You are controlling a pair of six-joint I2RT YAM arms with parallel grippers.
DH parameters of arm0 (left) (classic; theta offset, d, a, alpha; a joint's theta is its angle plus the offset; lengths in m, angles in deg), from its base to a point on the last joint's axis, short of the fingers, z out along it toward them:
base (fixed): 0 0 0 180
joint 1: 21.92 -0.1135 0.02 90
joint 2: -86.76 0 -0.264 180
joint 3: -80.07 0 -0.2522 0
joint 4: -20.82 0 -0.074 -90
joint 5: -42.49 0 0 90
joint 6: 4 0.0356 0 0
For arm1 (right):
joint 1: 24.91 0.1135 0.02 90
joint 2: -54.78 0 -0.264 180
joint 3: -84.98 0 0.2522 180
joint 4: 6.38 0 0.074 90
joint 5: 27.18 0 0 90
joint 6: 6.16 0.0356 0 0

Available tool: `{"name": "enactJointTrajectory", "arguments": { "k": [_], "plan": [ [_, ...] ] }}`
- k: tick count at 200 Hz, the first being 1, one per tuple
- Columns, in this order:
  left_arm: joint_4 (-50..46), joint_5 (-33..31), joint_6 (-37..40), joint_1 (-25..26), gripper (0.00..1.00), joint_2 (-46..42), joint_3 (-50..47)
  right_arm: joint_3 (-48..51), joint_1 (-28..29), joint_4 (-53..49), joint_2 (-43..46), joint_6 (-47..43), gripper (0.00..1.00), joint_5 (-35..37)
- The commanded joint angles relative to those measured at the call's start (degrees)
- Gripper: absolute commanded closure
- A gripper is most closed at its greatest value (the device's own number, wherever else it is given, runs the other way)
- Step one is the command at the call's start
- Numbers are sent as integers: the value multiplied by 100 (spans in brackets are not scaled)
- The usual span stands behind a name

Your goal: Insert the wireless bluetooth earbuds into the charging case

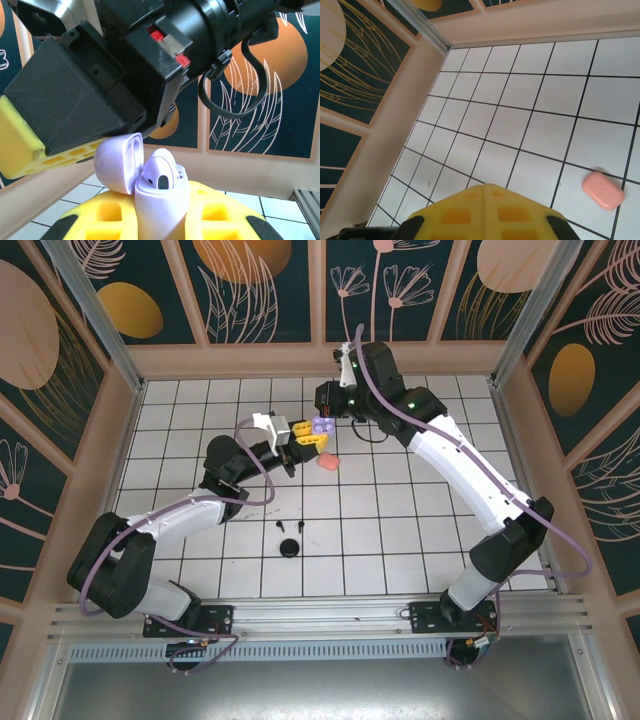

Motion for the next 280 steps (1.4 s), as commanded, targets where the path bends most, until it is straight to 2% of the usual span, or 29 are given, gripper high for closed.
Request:
{"name": "enactJointTrajectory", "arguments": {
  "k": [1,40,65,85,97,101,119,151,183,210,254,280],
  "plan": [
    [169,-125,79,5,100,6,213,252,284,-400,465,-69,99,-178],
    [226,-282,-14,5,100,14,222,1015,484,-380,1068,227,100,-42],
    [185,-328,-123,10,100,31,224,1318,315,-190,1512,508,99,521],
    [-43,-437,-211,20,100,79,194,1860,-38,206,2138,894,92,1121],
    [-290,-587,-275,40,100,157,171,2311,-285,472,2598,1163,77,1335],
    [-378,-623,-321,44,100,183,158,2429,-331,536,2677,1204,76,1337],
    [-636,-821,-669,75,100,396,100,3055,-484,674,3128,1394,71,1386],
    [-1334,-1145,-1599,195,100,947,237,3940,-500,634,3516,1637,57,1449],
    [-2246,-1304,-2409,381,100,1834,723,4667,-501,774,3802,1821,50,1426],
    [-2805,-1203,-2752,551,94,2715,1389,5014,-496,797,3940,1932,49,1425],
    [-3009,-1172,-3301,639,85,3797,2169,5150,-501,678,4133,1952,48,1520],
    [-3352,-1250,-3390,673,72,4122,2542,5066,-497,597,4176,1895,46,1515]
  ]
}}
